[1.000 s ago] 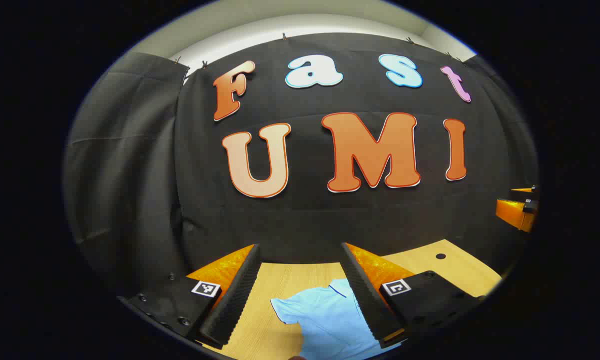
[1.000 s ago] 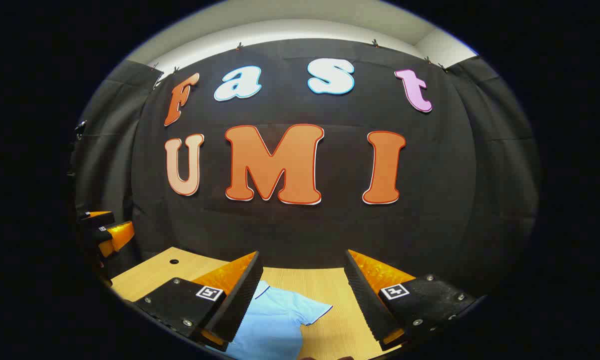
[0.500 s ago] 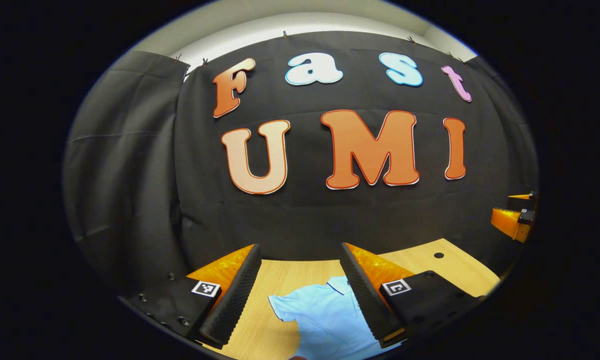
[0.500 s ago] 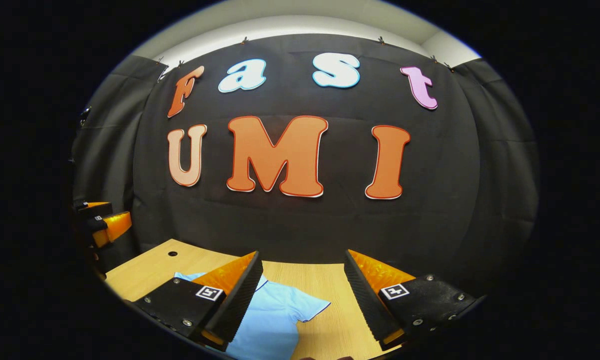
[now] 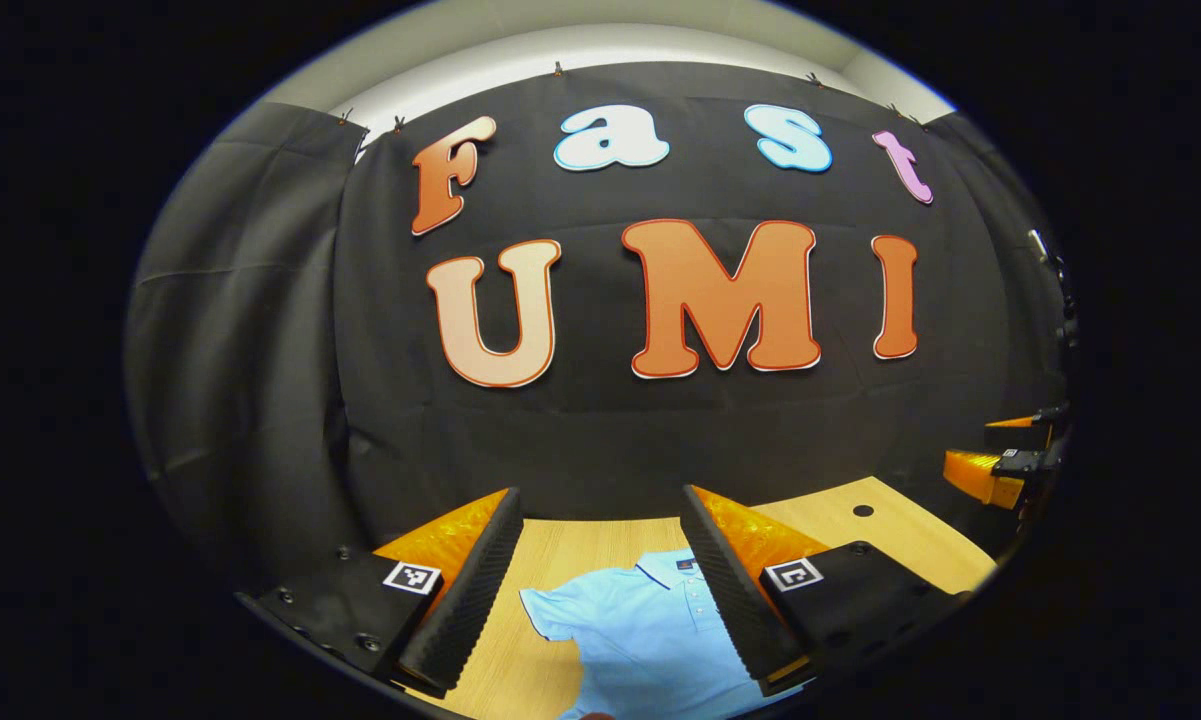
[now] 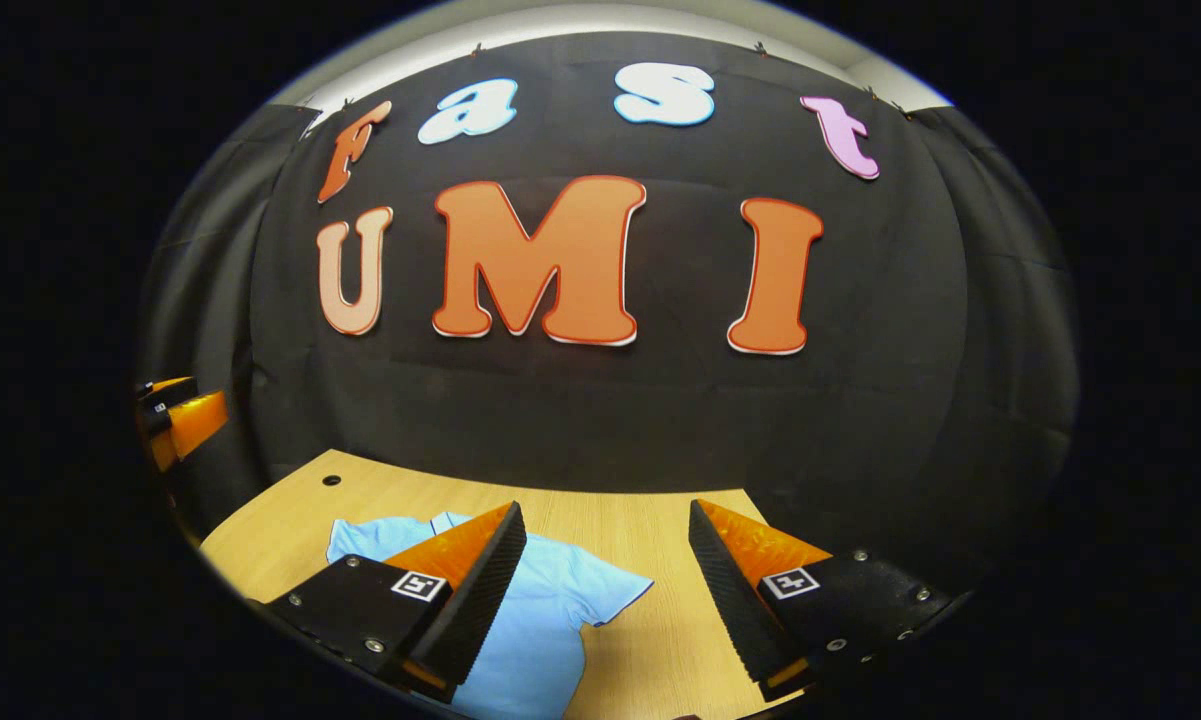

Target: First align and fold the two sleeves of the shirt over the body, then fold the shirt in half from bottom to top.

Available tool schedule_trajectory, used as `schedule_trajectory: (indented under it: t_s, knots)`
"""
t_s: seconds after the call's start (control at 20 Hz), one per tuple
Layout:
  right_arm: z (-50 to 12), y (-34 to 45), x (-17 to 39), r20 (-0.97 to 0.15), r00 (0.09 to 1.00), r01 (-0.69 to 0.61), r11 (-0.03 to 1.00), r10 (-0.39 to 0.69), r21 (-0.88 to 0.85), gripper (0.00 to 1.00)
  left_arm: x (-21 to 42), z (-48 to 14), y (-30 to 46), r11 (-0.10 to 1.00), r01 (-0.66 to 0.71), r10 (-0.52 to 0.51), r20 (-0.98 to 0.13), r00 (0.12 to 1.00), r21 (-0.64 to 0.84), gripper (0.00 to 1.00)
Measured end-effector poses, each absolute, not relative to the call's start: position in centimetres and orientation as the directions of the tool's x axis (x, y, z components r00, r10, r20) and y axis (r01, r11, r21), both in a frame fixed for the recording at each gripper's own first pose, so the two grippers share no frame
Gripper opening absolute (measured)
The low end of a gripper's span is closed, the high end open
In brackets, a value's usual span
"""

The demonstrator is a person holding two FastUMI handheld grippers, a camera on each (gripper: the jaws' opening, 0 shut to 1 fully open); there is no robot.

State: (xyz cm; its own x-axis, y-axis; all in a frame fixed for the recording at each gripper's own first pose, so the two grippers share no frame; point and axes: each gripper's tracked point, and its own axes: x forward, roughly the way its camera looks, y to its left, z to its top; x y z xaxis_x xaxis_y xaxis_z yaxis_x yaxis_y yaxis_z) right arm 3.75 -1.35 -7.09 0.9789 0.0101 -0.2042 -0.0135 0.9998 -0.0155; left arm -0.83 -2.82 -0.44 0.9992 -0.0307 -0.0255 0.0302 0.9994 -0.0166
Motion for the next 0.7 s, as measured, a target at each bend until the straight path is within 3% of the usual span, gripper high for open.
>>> schedule_trajectory:
  t_s: [0.55,0.7]
  knots:
    - [-17.0,-4.2,9.6,-0.481,0.877,-0.025,0.999,0.003,-0.040,0.99,-3.3,-4.1,-2.1,0.993,-0.119,0.119,-0.123,0.985,0.005,1.00]
    - [-20.2,-4.5,10.7,-0.593,0.805,-0.021,1.000,0.011,-0.010,0.99,-3.9,-4.9,-2.1,0.989,-0.150,0.149,-0.162,0.975,0.011,1.00]
